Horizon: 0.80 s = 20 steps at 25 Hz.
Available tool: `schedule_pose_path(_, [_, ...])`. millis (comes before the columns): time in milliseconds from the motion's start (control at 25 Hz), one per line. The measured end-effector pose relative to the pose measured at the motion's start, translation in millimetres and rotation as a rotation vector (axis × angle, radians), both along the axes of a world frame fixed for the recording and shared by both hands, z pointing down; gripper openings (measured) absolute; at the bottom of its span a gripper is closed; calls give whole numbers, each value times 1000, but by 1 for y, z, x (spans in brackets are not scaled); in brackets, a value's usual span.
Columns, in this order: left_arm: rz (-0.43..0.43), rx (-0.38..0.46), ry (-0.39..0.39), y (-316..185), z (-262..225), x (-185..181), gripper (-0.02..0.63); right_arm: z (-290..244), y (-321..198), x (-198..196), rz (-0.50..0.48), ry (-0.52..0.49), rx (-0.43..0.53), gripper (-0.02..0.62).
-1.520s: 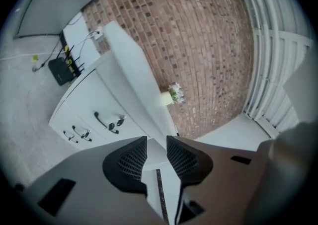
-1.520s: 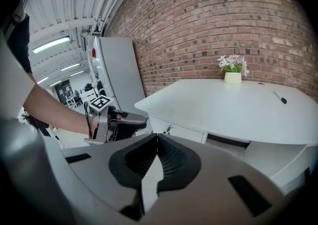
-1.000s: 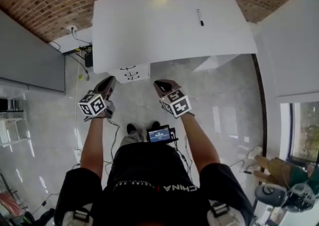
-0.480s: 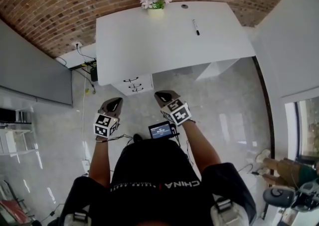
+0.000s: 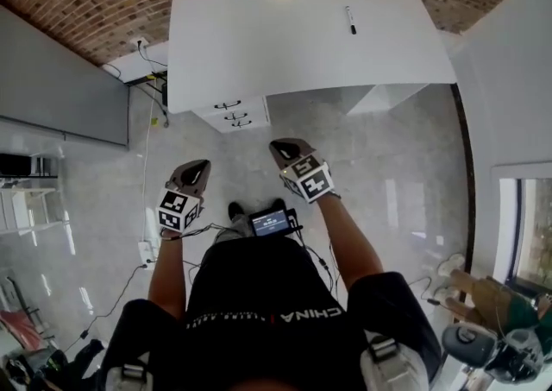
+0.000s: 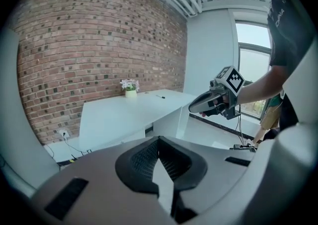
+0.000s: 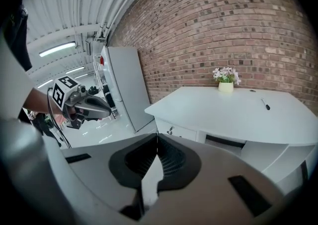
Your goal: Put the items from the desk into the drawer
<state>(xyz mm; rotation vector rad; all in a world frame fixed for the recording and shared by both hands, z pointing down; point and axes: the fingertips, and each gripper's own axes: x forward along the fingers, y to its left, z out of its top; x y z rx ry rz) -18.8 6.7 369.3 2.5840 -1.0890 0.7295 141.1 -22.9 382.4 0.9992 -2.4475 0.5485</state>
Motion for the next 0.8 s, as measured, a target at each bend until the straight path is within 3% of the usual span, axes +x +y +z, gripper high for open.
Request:
schedule_pose_path(280, [-28, -66, 2, 56, 20, -12, 11, 17, 41, -6, 5, -11, -30, 15])
schedule_pose_path(560, [4, -16, 41, 94, 12, -20, 11, 17, 87, -18, 34, 43, -11, 15])
schedule_pose_path(800, [7, 42, 63, 150, 3, -49, 11, 8, 148, -54, 27, 103, 35, 15])
